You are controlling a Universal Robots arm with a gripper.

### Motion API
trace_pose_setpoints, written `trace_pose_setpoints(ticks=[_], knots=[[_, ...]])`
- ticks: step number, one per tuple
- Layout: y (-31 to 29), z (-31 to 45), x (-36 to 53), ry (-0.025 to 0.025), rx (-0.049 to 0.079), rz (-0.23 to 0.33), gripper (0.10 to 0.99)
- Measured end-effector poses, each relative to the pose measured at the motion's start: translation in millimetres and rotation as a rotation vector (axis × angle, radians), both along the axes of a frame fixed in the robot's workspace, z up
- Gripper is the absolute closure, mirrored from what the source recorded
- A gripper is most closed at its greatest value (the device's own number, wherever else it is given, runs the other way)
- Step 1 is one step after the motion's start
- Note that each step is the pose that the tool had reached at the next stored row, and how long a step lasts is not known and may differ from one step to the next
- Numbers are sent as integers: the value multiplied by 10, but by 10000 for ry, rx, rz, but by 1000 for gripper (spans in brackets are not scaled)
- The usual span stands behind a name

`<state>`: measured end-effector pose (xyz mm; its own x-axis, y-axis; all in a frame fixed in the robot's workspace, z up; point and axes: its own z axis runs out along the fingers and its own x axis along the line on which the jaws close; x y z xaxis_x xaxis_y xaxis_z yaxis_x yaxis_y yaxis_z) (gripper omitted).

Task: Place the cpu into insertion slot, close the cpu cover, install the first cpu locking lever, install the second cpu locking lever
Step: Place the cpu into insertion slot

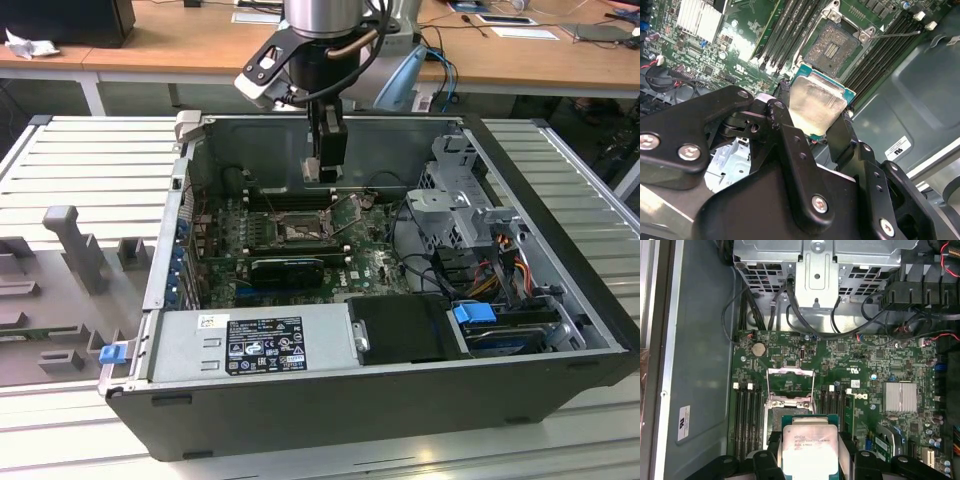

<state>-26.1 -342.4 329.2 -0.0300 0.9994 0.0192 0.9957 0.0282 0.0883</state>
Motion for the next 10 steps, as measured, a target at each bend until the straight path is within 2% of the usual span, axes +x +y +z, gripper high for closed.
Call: trace_pose_setpoints(ticks=[10], knots=[[0,-77,0,-1,1,0,553]])
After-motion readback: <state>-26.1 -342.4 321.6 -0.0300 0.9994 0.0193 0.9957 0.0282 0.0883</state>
